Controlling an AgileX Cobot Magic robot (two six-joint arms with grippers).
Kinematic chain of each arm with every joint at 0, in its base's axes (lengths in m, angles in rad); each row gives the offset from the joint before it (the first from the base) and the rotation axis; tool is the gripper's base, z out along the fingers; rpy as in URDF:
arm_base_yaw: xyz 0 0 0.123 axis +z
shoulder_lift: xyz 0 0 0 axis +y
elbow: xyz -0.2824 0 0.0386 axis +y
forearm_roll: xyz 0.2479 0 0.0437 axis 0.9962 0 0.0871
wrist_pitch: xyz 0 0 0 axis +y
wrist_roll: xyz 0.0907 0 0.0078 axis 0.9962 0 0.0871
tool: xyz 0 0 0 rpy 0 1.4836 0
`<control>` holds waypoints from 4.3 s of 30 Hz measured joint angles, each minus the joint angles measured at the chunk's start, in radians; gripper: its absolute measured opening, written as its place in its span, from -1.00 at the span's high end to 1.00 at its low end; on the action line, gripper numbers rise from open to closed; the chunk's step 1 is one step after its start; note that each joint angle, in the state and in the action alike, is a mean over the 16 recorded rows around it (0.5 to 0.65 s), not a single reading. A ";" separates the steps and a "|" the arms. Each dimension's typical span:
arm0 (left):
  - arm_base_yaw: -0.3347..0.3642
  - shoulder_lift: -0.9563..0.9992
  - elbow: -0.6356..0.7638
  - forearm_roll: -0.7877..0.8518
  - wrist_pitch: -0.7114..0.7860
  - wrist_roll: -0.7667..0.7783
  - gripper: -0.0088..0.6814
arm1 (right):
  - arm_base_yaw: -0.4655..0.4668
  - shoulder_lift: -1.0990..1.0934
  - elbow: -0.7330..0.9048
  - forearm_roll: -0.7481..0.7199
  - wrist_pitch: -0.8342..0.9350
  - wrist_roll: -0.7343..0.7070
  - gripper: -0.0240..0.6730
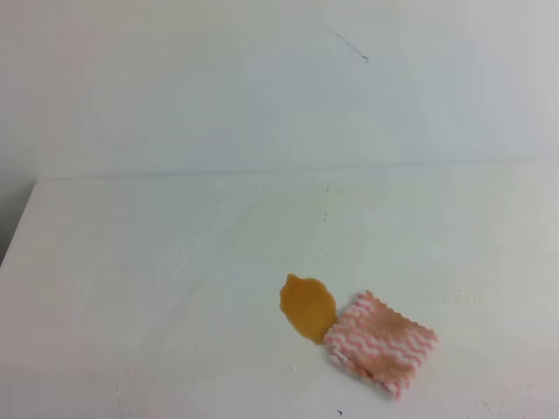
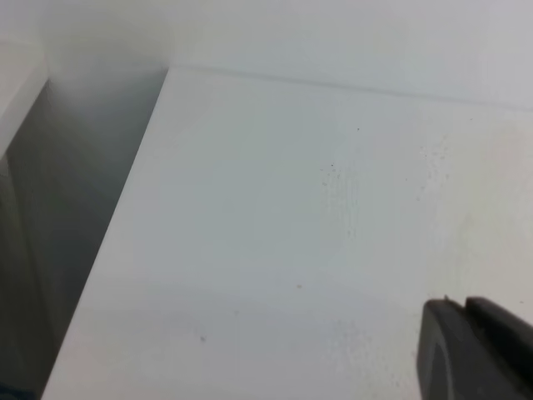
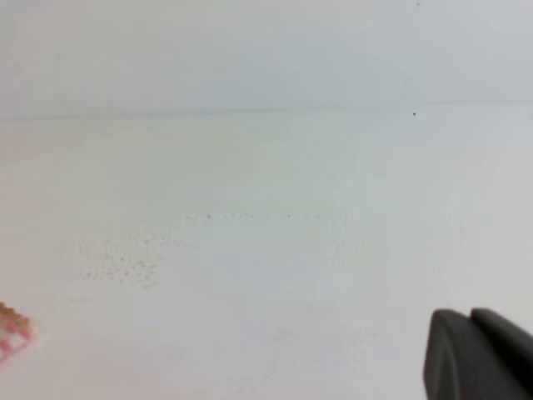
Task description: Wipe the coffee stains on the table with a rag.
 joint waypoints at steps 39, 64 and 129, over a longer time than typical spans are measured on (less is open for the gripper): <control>0.000 0.002 -0.003 0.000 0.001 0.000 0.98 | 0.000 0.001 -0.007 -0.002 -0.756 0.001 0.94; 0.000 0.002 -0.003 0.000 0.001 0.000 0.98 | 0.002 0.724 -0.610 0.279 0.114 -0.233 0.94; 0.000 0.002 -0.003 0.000 0.001 0.000 0.98 | 0.553 1.982 -0.982 0.903 -0.287 -1.238 0.83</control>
